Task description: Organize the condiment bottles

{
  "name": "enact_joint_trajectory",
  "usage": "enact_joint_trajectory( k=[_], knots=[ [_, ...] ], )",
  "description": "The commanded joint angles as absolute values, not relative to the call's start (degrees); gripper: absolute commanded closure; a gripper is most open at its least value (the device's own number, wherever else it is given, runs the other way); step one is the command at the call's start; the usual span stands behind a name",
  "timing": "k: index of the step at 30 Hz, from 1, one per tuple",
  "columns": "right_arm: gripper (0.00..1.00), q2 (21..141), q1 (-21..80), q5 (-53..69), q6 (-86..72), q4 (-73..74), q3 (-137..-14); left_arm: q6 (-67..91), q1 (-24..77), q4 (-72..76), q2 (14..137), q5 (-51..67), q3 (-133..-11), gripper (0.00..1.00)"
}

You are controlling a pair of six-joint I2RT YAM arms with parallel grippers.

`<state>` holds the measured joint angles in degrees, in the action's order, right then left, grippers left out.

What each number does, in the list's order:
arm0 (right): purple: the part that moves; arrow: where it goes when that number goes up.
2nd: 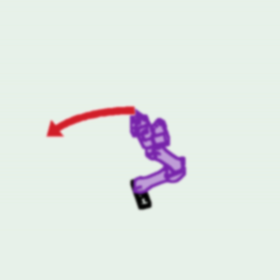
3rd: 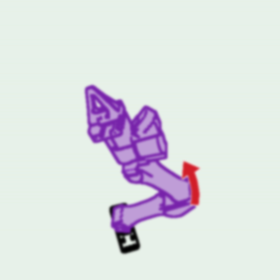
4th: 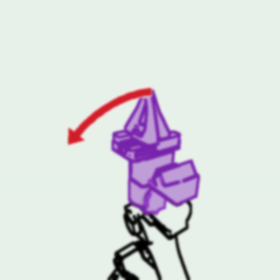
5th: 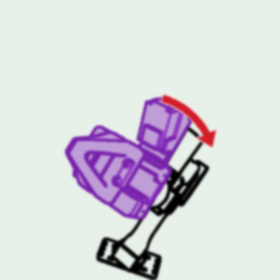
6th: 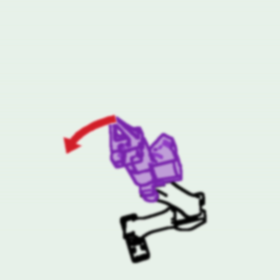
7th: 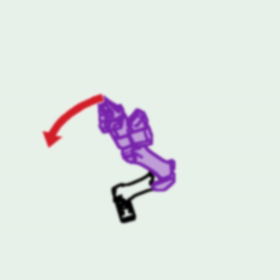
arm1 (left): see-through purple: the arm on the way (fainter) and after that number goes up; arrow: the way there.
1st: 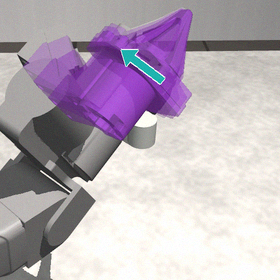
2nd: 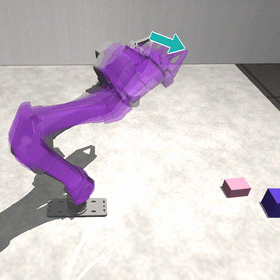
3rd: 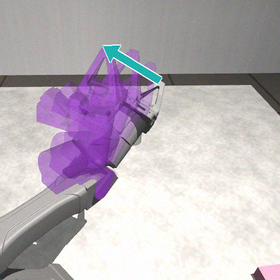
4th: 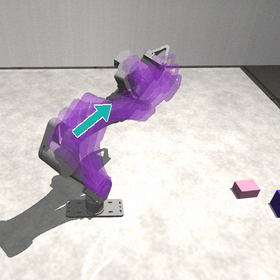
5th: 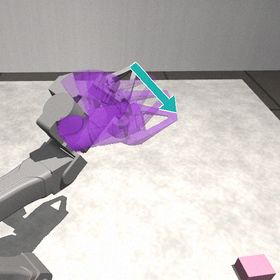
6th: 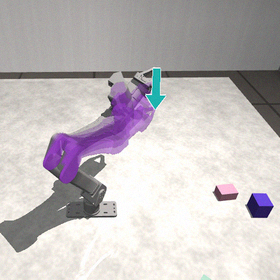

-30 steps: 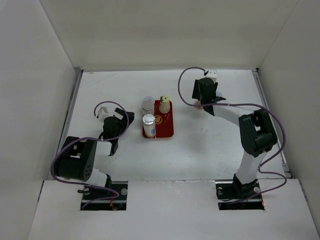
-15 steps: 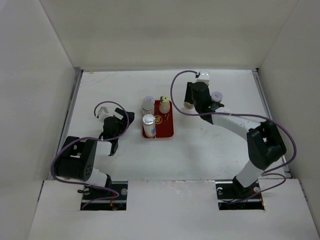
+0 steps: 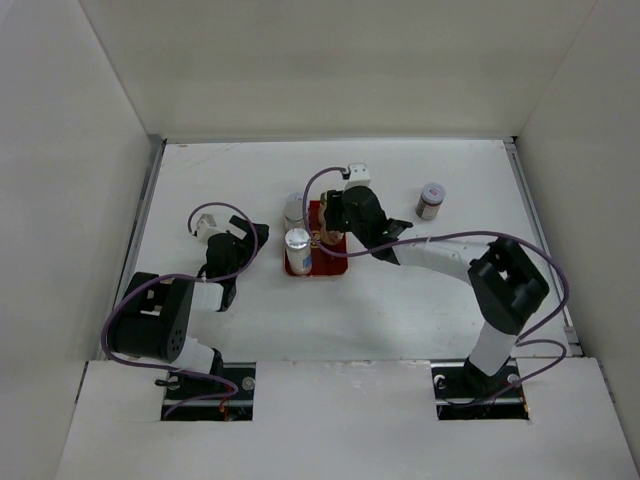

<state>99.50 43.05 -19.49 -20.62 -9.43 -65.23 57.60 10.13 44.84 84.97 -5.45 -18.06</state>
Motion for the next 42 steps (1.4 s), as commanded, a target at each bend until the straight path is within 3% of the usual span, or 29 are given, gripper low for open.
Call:
enact_joint_trajectory(
  k=[1,7,12,20,27,32,42],
  knots=[
    [0.5,101.2,43.7,-17.8,-21.7,-12.8,-69.0,58.2,9.6,48.4,85.1,-4.9,-19.2,0.0],
    [0.47,104.4,43.7,-19.2,-21.3,-13.0,-70.0,58.3,9.8,48.4,84.8,-4.8,-19.2,0.0],
    [0.27,104.1,44.1,-21.4,-20.0,-12.7,-69.9,58.4,9.8,48.7,84.9,-4.6,-19.2,0.0],
    [0.16,91.1,42.8,-20.9,-20.1,-11.1,-62.8,58.4,9.8,48.7,84.9,-4.8,-19.2,0.0],
    [0.05,82.2,30.6,-25.3,-23.5,-12.8,-54.6,58.4,10.0,48.8,84.2,-5.4,-18.8,0.0],
    [0.0,86.1,20.5,-34.8,-19.9,-10.6,-57.8,58.5,10.0,48.9,84.4,-5.0,-18.7,0.0],
    [0.0,99.0,13.3,-27.2,-19.2,-5.5,-64.8,58.5,10.4,48.9,84.5,-5.4,-18.8,0.0]
  ],
)
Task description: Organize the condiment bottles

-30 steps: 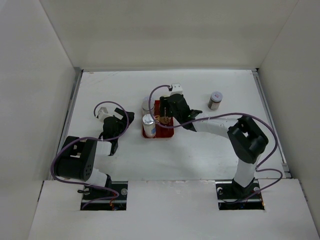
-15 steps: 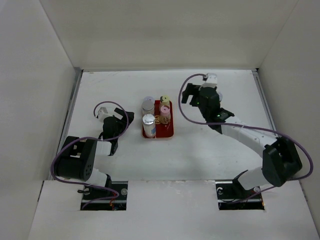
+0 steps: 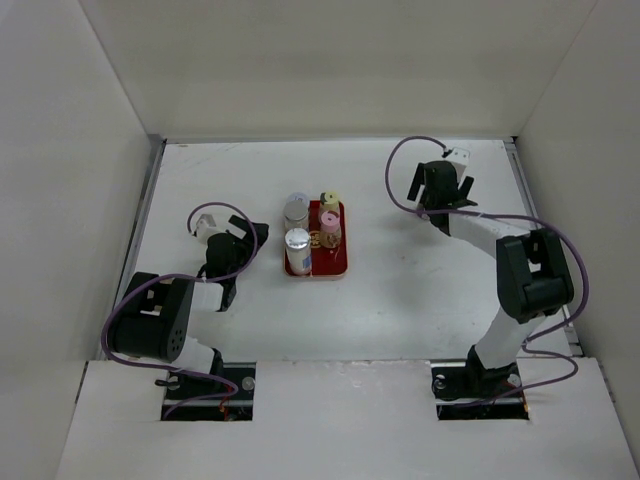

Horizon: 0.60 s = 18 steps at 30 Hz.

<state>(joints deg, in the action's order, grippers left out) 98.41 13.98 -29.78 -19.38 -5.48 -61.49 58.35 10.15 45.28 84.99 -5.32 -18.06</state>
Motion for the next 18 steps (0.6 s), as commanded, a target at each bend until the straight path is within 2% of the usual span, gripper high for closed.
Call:
enact_joint_trajectory(
  k=[1,4,10,15,18],
  knots=[
    [0.0,99.8,13.1,-26.9,-19.2,-5.5,-65.4,58.6,10.2,48.9,84.8,-5.4,-18.9,0.0],
    [0.0,101.3,12.5,-27.0,-19.2,-6.6,-65.9,58.7,10.4,49.1,84.6,-5.2,-18.9,0.0],
    [0.13,104.1,12.4,-26.5,-18.3,-10.6,-66.4,58.7,10.2,49.3,84.8,-4.9,-18.9,0.0],
    [0.39,103.4,12.6,-27.0,-18.5,-11.2,-65.4,58.7,10.4,49.3,84.9,-5.3,-18.9,0.0],
    [0.44,99.5,15.4,-28.9,-18.5,-13.9,-62.1,58.8,10.6,49.4,85.0,-4.9,-19.0,0.0]
  ],
)
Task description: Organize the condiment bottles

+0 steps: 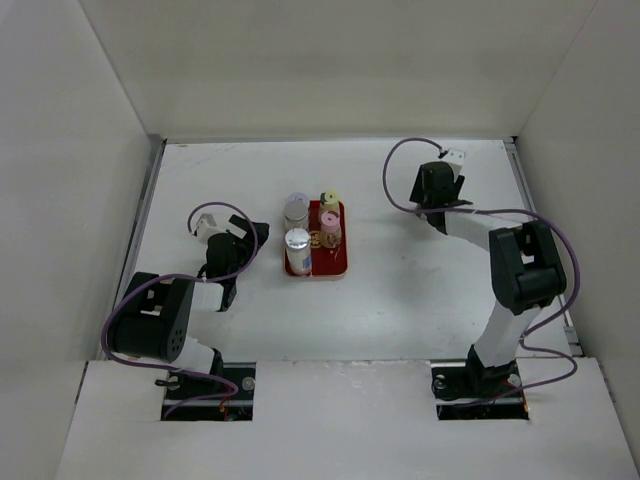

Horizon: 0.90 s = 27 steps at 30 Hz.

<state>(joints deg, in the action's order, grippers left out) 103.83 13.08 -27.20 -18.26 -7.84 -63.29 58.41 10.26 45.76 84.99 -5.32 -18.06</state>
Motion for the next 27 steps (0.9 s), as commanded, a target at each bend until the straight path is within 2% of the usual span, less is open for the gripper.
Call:
enact_joint_trajectory(
  k=[1,13,20,27],
  knots=[
    [0.45,97.9,16.6,-29.8,-18.5,-14.8,-60.6,58.8,10.9,49.4,85.0,-5.0,-19.1,0.0],
    [0.45,82.0,36.7,-31.6,-19.9,-11.9,-51.1,59.1,10.5,49.7,84.7,-4.7,-18.6,0.0],
    [0.44,85.5,48.6,-29.8,-21.9,-13.4,-54.7,59.1,10.1,49.6,84.4,-4.7,-18.5,0.0],
    [0.44,90.5,50.8,-26.6,-23.1,-15.4,-57.7,59.0,9.9,49.0,83.8,-5.2,-18.3,0.0]
  ],
)
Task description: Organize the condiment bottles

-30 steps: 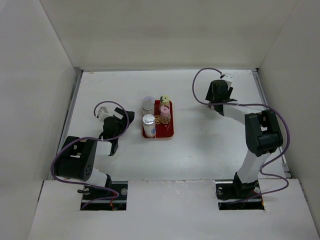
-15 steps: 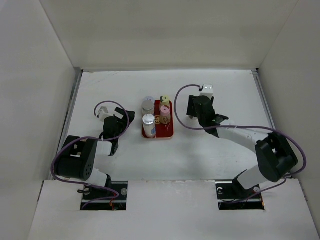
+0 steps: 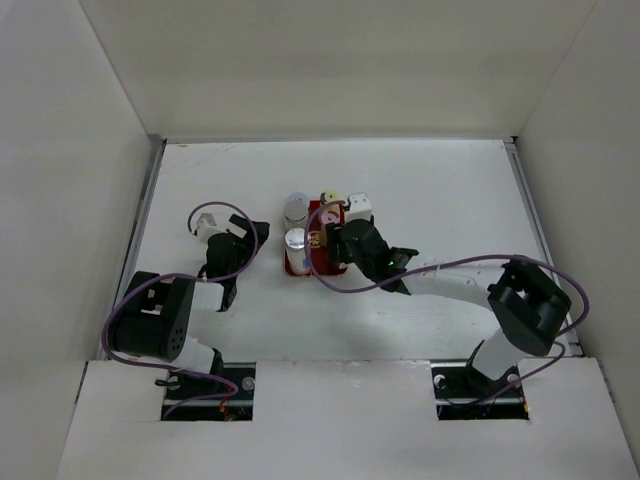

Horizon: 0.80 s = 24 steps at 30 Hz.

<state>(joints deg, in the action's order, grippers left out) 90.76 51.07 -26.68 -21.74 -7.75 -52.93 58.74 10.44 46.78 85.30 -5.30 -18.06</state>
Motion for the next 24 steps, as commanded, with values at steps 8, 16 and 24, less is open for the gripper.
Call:
enact_joint_trajectory(
  k=[8,16,24],
  knots=[
    [0.43,94.3,52.5,-26.7,-23.7,-17.1,-58.4,59.0,9.9,48.8,83.7,-5.4,-18.3,0.0],
    [0.37,96.5,53.6,-27.3,-23.2,-17.2,-58.9,58.9,9.9,48.1,83.1,-6.5,-18.0,0.0],
    [0.04,87.9,53.7,-29.8,-22.2,-14.1,-55.6,58.7,10.3,44.1,81.6,-9.8,-18.7,0.0]
  ],
)
